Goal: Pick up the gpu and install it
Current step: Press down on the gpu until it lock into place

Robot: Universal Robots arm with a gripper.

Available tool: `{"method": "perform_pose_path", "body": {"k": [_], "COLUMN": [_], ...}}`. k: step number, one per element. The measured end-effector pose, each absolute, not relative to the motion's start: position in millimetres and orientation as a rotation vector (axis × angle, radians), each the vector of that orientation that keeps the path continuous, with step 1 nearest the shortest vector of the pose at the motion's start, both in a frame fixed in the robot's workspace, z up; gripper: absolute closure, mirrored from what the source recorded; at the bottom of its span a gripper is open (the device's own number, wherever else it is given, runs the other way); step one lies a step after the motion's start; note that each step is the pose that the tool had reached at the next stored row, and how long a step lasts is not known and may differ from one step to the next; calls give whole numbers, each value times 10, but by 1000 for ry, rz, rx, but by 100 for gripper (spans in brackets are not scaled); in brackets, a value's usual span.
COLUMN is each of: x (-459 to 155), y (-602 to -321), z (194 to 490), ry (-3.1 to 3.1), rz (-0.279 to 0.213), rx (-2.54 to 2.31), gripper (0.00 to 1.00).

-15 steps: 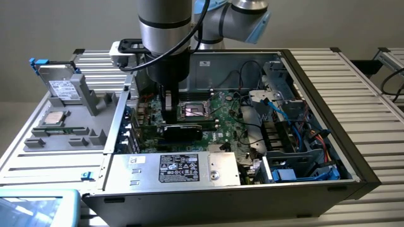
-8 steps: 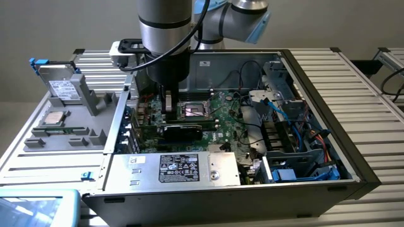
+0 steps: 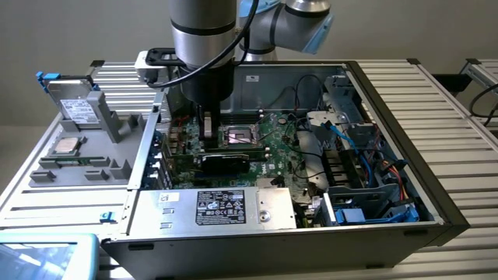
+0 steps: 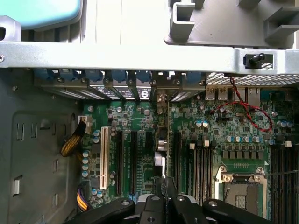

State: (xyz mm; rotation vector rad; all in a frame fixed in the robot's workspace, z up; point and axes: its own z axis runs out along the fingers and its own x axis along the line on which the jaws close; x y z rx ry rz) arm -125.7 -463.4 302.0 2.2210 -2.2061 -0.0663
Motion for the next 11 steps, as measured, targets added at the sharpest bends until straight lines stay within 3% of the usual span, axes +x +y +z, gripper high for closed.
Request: {"method": "perform_pose_path", "body": {"k": [11], "x": [-1314], "y": [-4521], "z": [3003], "ry": [-2198], "rz": [-33], "rx": [2212], "gripper": [88]}}
